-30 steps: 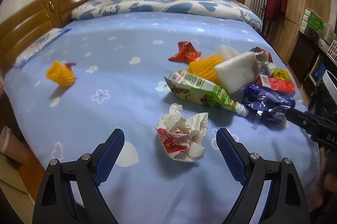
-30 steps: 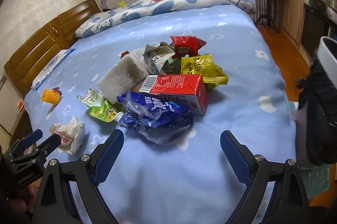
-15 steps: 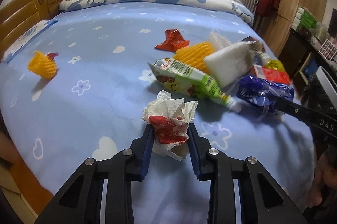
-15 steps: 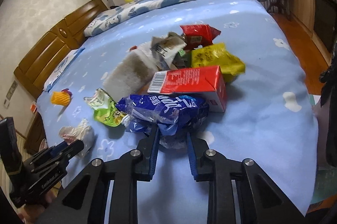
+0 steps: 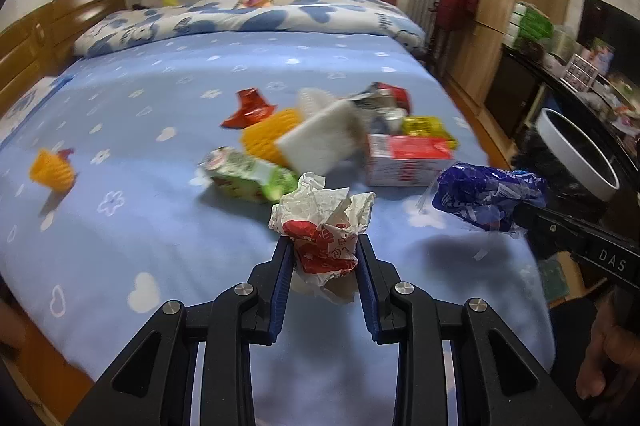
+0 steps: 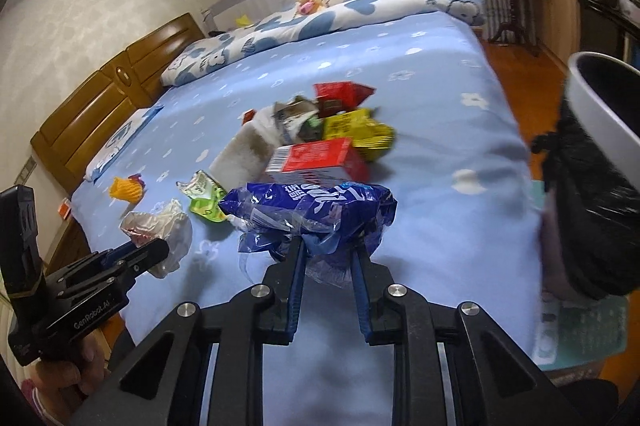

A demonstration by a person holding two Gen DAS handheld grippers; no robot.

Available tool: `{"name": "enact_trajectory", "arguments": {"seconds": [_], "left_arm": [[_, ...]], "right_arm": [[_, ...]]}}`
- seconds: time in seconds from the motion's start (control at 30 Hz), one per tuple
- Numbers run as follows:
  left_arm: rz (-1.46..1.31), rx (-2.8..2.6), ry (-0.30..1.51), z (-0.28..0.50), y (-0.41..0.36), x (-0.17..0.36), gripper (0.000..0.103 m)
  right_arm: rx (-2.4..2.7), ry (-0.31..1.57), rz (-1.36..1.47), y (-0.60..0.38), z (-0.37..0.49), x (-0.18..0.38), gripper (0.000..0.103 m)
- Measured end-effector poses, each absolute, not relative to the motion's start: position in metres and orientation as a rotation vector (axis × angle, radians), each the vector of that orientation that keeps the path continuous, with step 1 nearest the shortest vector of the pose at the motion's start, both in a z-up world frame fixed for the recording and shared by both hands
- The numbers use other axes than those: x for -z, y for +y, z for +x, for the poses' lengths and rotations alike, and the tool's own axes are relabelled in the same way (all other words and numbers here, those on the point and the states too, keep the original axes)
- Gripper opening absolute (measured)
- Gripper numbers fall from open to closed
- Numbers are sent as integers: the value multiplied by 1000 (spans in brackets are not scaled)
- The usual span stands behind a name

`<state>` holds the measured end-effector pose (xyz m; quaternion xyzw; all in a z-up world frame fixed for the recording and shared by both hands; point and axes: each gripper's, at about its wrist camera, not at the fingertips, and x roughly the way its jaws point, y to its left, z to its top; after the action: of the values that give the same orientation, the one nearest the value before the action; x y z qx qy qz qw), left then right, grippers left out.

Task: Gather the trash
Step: 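Carry the tissue and blue wrapper in both tools over the trash bin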

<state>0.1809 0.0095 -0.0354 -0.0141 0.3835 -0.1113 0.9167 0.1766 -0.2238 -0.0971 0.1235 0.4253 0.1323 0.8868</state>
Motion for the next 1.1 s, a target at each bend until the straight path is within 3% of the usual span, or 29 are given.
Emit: {"name": "enact_trajectory", "arguments": {"seconds": [0.57,1.1], "left_arm": [[61,431,766,169,-62,-4,30],[150,554,744,204,-134,-16,30]], "right_arm": [[-124,785,288,-302,138,51,23],[35,738,314,-380,119,28,23]]}}
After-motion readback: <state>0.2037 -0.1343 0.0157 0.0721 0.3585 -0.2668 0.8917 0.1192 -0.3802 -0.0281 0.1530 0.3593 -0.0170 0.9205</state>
